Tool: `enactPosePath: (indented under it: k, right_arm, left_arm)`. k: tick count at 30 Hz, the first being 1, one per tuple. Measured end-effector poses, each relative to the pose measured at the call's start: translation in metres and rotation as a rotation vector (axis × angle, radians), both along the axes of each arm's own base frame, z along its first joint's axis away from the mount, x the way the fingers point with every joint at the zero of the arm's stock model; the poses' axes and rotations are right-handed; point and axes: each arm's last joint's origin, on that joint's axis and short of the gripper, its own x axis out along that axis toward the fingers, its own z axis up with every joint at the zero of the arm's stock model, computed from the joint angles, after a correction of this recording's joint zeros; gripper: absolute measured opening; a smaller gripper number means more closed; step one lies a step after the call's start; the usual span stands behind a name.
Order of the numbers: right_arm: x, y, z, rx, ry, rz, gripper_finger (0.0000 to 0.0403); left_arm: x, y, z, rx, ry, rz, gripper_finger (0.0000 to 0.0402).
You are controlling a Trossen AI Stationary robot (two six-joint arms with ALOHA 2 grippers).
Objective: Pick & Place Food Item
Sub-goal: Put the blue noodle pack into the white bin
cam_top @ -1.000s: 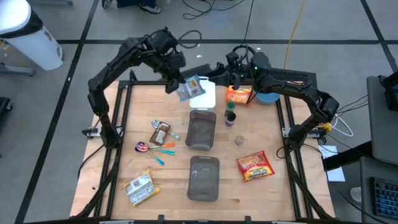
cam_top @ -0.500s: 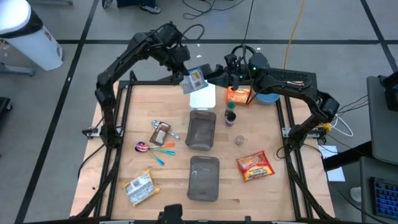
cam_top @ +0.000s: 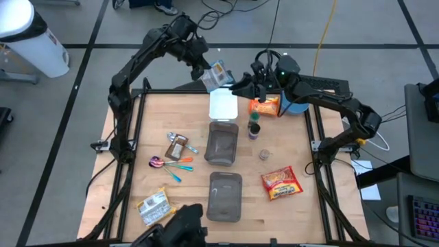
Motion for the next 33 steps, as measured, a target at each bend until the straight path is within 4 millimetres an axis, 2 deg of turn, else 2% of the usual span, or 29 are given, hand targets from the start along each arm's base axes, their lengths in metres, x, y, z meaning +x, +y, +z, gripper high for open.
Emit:
enactPosePath:
  k: [6,9,13,19,22,27,33]
  right_arm:
    - [0.003,0.004,-0.001,0.001,0.012,0.012,0.0203]
    - [0.004,0.005,-0.003,-0.004,0.02,-0.01,0.0203]
    - [0.004,0.005,-0.005,-0.002,0.034,-0.013,0.0203]
    - [0.004,0.004,-0.006,-0.001,0.045,-0.036,0.0203]
    - [0.005,0.003,-0.006,-0.013,0.04,-0.068,0.0203]
    - [0.005,0.003,-0.005,-0.02,0.028,-0.07,0.0203]
    - [0.01,0.009,-0.005,0.0,0.03,-0.113,0.0203]
  left_arm:
    - [0.019,0.013,-0.036,-0.06,0.083,-0.03,0.0001]
    - [0.023,0.014,-0.042,-0.062,0.095,-0.043,0.0001]
    - [0.018,0.011,-0.038,-0.028,0.135,-0.038,0.0001]
    - [-0.001,-0.001,-0.008,0.051,0.104,-0.012,0.0001]
    - [-0.004,-0.005,0.0,0.068,0.08,-0.012,0.0001]
    - [-0.003,-0.004,-0.003,0.06,0.088,-0.014,0.0]
    - [0.011,0.007,-0.02,0.055,0.096,-0.021,0.0]
